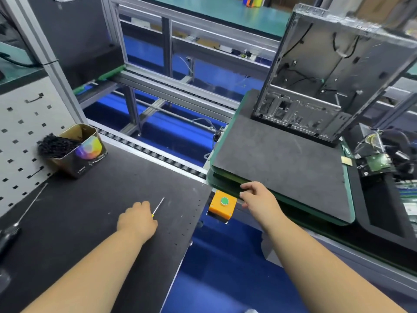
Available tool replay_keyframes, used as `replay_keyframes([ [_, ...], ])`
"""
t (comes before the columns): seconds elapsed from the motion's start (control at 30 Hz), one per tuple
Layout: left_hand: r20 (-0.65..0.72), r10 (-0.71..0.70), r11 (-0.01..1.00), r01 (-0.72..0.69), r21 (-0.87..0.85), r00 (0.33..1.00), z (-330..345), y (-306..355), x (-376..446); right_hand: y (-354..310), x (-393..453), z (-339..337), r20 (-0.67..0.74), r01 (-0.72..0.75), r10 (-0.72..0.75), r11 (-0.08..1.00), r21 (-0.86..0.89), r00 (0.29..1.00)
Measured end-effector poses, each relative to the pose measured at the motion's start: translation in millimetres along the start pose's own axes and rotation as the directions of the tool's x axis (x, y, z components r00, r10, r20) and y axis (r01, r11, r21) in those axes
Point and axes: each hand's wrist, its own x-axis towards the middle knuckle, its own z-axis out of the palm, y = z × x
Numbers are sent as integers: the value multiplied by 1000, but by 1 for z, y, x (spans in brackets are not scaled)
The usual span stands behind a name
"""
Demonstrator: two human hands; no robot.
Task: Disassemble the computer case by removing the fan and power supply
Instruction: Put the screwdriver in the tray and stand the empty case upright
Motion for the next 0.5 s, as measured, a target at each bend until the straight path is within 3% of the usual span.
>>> replay_keyframes([
  [0.13, -111, 168, 974, -182, -132, 979, -16, 33, -1, 7, 0, -24, -22, -20, 21, 999, 42, 1000],
  [0.3, -228, 407, 836, -461, -298, 885, -32, 102, -5, 26, 7, -65, -67, -32, 38, 996, 88, 997],
  [0.5, -91, 499, 808, -501, -310, 862, -18, 178, -4, 56, 16, -117, -131, -58, 75, 991, 124, 989],
])
